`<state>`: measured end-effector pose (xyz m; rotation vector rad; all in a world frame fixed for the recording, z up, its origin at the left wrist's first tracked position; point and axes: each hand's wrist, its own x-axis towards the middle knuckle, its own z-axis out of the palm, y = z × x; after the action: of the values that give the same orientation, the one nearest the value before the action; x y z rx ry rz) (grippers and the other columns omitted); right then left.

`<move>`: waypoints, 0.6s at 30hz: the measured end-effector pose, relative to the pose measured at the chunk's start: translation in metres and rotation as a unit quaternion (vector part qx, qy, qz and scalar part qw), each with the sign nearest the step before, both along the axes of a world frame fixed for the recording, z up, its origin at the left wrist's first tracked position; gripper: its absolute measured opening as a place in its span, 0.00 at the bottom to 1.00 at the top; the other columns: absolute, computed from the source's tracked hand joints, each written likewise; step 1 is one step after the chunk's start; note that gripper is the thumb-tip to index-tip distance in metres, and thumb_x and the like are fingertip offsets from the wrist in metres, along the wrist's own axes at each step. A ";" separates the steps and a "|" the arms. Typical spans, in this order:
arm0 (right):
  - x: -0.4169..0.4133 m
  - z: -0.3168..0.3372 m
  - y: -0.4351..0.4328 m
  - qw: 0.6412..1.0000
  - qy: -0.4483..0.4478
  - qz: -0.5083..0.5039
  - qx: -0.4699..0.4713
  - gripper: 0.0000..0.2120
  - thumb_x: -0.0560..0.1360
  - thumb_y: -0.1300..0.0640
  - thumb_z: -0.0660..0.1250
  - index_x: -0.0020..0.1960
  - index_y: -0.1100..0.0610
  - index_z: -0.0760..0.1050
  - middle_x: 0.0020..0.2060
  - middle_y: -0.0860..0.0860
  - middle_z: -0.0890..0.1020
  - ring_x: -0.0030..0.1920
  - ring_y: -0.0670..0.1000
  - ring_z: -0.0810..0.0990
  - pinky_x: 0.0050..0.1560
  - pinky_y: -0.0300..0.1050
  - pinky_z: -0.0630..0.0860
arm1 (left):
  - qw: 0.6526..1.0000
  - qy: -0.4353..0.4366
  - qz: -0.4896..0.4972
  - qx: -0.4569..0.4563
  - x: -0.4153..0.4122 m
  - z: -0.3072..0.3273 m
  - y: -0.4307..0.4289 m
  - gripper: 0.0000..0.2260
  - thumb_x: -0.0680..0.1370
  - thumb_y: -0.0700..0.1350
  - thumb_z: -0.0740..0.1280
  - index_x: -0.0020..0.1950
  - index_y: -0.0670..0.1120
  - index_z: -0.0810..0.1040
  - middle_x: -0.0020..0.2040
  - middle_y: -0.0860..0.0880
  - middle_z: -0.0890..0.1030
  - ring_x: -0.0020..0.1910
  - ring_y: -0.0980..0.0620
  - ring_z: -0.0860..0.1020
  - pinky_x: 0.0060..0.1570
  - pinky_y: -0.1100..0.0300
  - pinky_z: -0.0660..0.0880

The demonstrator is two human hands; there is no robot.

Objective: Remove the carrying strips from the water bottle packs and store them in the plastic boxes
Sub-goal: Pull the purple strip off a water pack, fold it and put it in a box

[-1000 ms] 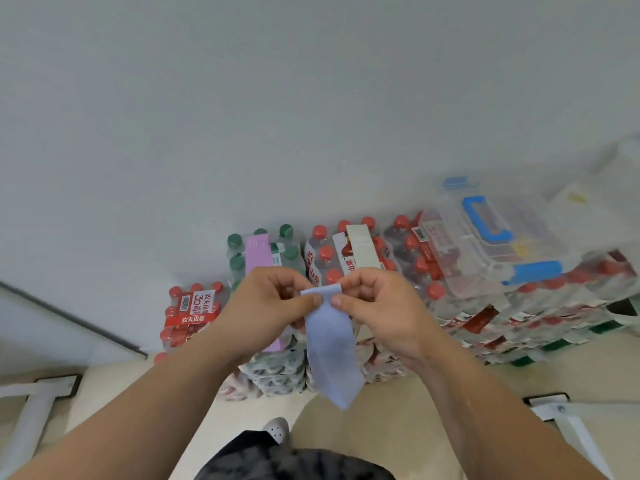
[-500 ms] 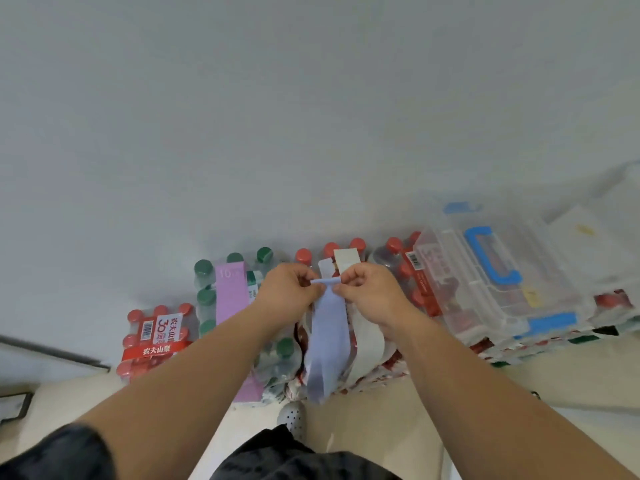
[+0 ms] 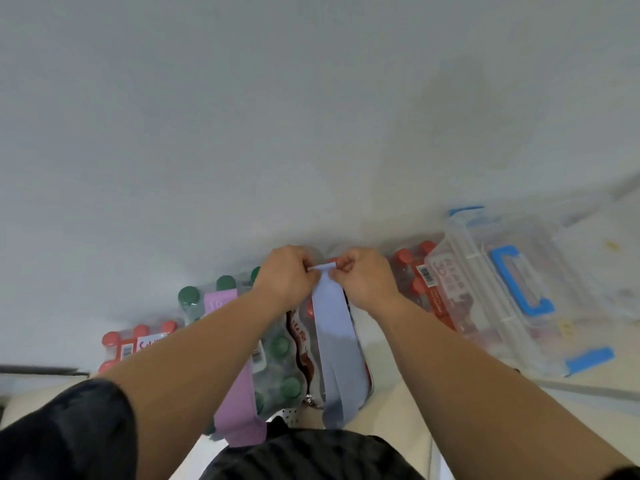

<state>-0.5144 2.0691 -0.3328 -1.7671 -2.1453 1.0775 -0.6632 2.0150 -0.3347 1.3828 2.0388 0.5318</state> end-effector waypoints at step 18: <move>0.017 0.002 -0.028 0.978 -0.046 0.147 0.140 0.12 0.77 0.49 0.69 0.57 0.53 0.77 0.48 0.49 0.81 0.47 0.51 0.80 0.42 0.44 0.73 | 0.991 0.099 0.057 0.065 -0.001 0.003 -0.047 0.12 0.78 0.53 0.66 0.57 0.48 0.79 0.47 0.47 0.82 0.47 0.45 0.80 0.45 0.52 0.78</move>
<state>-0.4977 2.0407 -0.3309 -1.4335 -2.5266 0.7098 -0.6639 1.9684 -0.3317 1.4503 2.2878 0.6062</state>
